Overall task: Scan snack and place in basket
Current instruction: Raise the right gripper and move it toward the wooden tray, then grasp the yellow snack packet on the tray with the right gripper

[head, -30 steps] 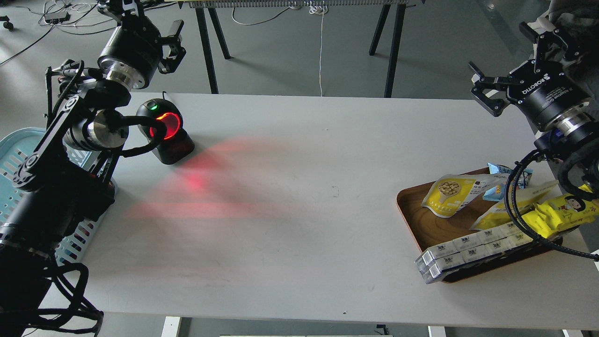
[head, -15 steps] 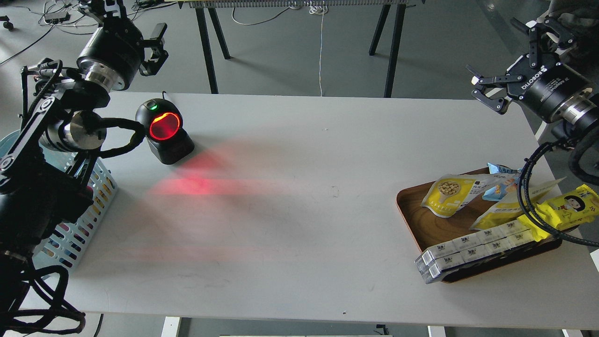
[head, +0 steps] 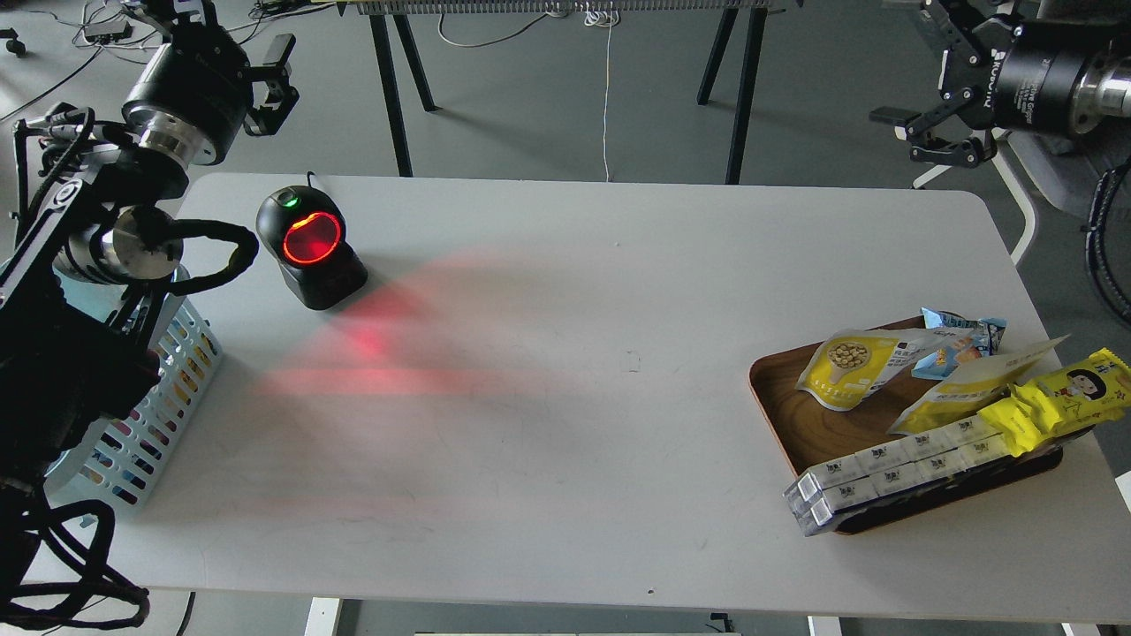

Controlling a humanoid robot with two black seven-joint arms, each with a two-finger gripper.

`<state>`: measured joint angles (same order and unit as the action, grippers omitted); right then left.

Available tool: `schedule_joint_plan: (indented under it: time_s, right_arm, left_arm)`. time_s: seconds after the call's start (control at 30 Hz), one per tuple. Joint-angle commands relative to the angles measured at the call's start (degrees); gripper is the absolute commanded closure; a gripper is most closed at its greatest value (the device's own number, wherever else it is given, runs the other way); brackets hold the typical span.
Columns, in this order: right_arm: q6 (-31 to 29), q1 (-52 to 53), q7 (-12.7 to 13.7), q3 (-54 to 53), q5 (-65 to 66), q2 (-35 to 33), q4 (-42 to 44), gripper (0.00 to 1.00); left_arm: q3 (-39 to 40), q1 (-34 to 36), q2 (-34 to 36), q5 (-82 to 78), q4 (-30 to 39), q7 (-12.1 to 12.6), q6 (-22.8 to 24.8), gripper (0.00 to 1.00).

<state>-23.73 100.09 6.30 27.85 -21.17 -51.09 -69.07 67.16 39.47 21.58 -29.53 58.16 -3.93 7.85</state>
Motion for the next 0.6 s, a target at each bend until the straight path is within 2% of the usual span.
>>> schedule_joint_plan:
  time_s: [0.0, 0.1, 0.23, 0.3, 0.37, 0.43, 0.57]
  right_arm:
    - [1.14, 13.35, 5.19, 10.97, 0.17, -0.42, -6.67, 0.01]
    - [7.01, 21.44, 12.57, 17.66, -1.15, -1.21, -13.34, 0.02]
    - [22.2, 25.59, 18.03, 21.2, -7.81, -2.26, -24.41, 0.02]
    - [28.98, 25.33, 18.92, 21.37, -11.25, -2.7, -27.77, 0.02]
    - [33.03, 24.98, 18.92, 21.72, -13.36, -2.88, -29.27, 0.02]
    - [35.15, 22.8, 18.83, 21.9, -13.89, -3.49, -29.36, 0.02]
    - [35.51, 18.31, 18.57, 21.37, -13.64, -5.69, -29.36, 0.03]
  left_arm:
    - [0.08, 0.0, -0.31, 0.0, 0.2, -0.11, -0.21, 0.0]
    - [0.08, 0.0, -0.31, 0.0, 0.82, -0.11, -0.21, 0.0]
    - [0.17, 0.0, -0.13, -0.08, 0.82, -0.46, -0.29, 0.0]
    - [0.17, 0.0, -0.13, 0.0, 0.82, -1.34, -0.47, 0.0]
    - [0.08, 0.0, -0.48, 0.0, 0.82, -1.69, -0.64, 0.0]
    - [-0.36, 0.0, -0.92, 0.0, 0.9, -1.69, -0.65, 0.0]
    - [-0.53, 0.0, -2.06, -0.08, 0.91, -1.6, -0.73, 0.0]
